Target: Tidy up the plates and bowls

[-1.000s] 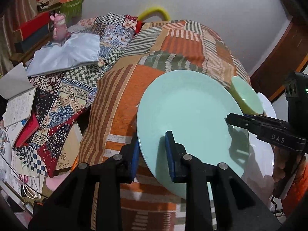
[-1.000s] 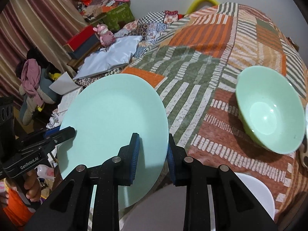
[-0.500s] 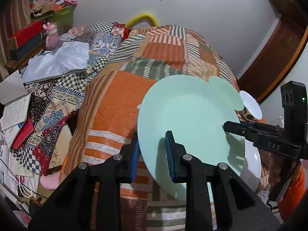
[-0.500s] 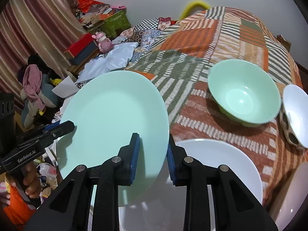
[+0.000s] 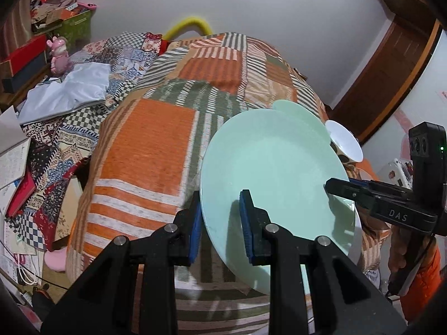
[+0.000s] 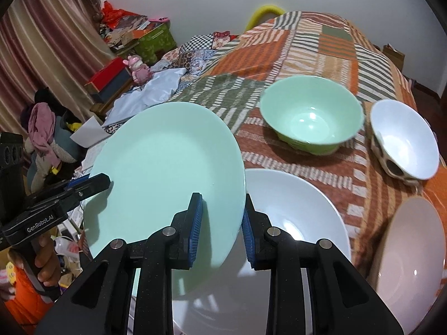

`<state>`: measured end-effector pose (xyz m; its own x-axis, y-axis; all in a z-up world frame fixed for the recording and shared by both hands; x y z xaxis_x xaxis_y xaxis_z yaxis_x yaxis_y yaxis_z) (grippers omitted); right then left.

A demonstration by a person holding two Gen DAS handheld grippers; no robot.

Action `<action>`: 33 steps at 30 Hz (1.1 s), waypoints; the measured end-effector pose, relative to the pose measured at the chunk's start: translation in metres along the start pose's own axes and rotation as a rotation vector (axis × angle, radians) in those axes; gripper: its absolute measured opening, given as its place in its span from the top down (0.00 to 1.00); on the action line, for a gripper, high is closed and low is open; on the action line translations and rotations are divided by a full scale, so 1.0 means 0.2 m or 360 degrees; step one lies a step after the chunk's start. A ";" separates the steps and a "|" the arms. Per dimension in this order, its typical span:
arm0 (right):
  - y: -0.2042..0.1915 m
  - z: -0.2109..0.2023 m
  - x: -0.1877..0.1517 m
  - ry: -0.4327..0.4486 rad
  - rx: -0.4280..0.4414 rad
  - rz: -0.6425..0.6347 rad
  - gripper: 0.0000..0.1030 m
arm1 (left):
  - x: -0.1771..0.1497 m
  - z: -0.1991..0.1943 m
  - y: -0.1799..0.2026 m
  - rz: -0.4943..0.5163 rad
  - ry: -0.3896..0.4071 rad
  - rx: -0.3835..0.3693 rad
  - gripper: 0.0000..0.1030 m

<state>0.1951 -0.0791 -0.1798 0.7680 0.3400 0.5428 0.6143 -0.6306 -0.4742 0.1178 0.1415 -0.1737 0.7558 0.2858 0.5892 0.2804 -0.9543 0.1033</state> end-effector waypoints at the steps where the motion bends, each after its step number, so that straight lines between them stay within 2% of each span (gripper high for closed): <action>1: 0.01 -0.01 -0.01 0.0003 -0.0005 0.0009 0.76 | -0.01 0.00 0.02 0.0007 0.0000 -0.0004 0.77; 12: 0.10 -0.08 -0.13 0.0010 -0.0062 0.0076 0.76 | -0.08 0.04 0.17 0.0046 -0.0033 -0.0050 0.77; 21: 0.19 -0.11 -0.22 0.0008 -0.0104 0.0144 0.76 | -0.15 0.14 0.26 0.0082 -0.0115 -0.0054 0.77; 33: 0.21 -0.13 -0.29 0.0041 -0.0185 0.0190 0.76 | -0.19 0.23 0.31 0.0097 -0.0176 -0.0067 0.77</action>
<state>0.1722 -0.1436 -0.2135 0.8284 0.2411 0.5056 0.4930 -0.7424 -0.4536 0.1335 0.0760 -0.2271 0.8320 0.2326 0.5036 0.2083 -0.9724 0.1049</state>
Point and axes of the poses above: each gripper's, at about its wrist camera, not at the fingertips, and z roughly the way its jaws point, y to its right, x to its top, the point moved 4 cm from there along z, roughly the way its jaws point, and after that the axes turned 14 degrees about x, right-handed, at the moved point
